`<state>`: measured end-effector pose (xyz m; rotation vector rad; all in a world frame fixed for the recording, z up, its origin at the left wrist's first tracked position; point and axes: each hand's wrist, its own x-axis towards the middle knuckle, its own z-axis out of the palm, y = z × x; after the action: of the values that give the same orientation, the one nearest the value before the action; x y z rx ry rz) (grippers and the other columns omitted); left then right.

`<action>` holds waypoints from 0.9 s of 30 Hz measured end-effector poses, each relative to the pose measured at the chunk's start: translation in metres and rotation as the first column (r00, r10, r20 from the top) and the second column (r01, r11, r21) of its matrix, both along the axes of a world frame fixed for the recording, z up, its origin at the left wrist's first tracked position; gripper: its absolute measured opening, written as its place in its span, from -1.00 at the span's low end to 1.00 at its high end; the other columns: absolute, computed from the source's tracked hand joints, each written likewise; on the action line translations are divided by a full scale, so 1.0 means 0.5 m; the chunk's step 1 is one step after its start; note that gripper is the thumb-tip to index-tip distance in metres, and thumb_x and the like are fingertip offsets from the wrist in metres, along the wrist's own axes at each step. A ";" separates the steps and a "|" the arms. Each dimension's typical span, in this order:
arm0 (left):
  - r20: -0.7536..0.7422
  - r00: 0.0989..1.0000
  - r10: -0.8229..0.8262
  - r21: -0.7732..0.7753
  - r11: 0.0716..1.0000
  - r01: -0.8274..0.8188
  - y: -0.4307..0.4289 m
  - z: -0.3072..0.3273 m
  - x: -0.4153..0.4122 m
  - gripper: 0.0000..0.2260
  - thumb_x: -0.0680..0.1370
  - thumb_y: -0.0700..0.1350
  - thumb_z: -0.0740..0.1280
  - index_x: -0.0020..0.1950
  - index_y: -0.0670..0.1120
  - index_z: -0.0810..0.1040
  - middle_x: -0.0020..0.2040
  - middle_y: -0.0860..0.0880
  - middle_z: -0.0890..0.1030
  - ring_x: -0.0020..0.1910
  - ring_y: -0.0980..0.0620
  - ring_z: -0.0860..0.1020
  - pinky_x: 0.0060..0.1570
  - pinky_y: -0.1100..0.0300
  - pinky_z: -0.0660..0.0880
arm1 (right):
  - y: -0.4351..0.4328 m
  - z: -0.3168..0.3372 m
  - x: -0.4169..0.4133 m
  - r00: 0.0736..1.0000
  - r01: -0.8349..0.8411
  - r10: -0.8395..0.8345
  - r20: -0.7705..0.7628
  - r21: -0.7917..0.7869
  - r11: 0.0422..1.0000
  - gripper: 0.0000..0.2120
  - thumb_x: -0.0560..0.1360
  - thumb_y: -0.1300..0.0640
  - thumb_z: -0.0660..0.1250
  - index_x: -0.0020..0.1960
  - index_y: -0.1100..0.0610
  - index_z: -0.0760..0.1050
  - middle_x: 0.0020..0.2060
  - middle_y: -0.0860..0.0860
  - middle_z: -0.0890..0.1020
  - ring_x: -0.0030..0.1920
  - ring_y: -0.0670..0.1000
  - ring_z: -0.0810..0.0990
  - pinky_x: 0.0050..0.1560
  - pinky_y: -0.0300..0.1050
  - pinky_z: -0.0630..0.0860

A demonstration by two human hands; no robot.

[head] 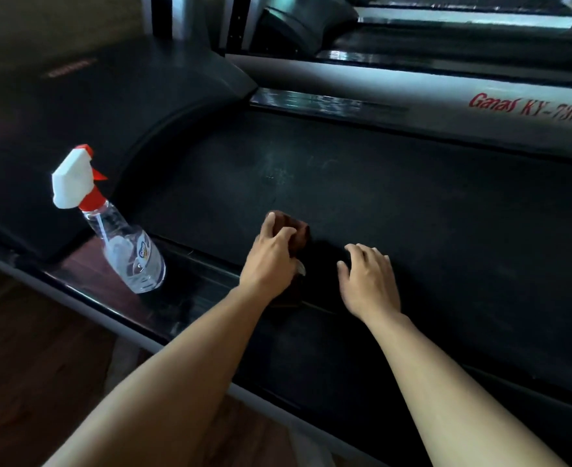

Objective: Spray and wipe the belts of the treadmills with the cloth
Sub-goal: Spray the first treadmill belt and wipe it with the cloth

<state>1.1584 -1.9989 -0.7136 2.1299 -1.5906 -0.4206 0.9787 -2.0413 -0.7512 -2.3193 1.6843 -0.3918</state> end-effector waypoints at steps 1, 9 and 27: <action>0.008 0.999 -0.036 -0.015 0.999 0.036 -0.005 0.006 0.019 -0.46 0.50 -0.18 0.41 0.48 -0.02 0.41 0.63 -0.11 0.05 0.44 -0.19 0.38 0.36 0.02 0.39 | -0.008 0.000 0.007 1.000 -0.008 0.008 0.001 -0.001 1.000 -0.58 0.65 -0.03 0.16 0.45 0.12 0.34 0.42 0.08 0.43 0.47 0.18 0.29 0.52 0.13 0.13; 0.062 0.993 -0.101 0.157 0.984 0.090 -0.053 -0.013 0.166 -0.41 0.59 0.07 0.34 0.59 0.04 0.23 0.65 -0.01 -0.07 0.58 -0.20 0.13 0.52 -0.05 0.20 | -0.072 -0.004 0.071 1.000 -0.021 0.020 0.021 0.037 0.999 -0.54 0.66 -0.05 0.12 0.51 0.10 0.27 0.50 0.09 0.34 0.54 0.18 0.18 0.55 0.13 0.05; 0.252 0.966 -0.064 0.165 0.986 0.023 -0.101 -0.088 0.157 -0.47 0.72 0.10 -0.04 0.65 0.10 -0.16 0.66 0.05 -0.13 0.61 -0.07 -0.25 0.59 -0.02 -0.12 | -0.232 -0.038 0.172 0.994 0.031 -0.022 -0.104 0.086 0.996 -0.42 0.65 -0.20 -0.04 0.61 -0.01 0.02 0.61 0.08 -0.02 0.60 0.17 -0.13 0.56 0.20 -0.18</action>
<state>1.2368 -2.0492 -0.7577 2.3537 -1.8026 -0.3048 1.0649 -2.1572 -0.7704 -2.2922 1.7436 -0.2029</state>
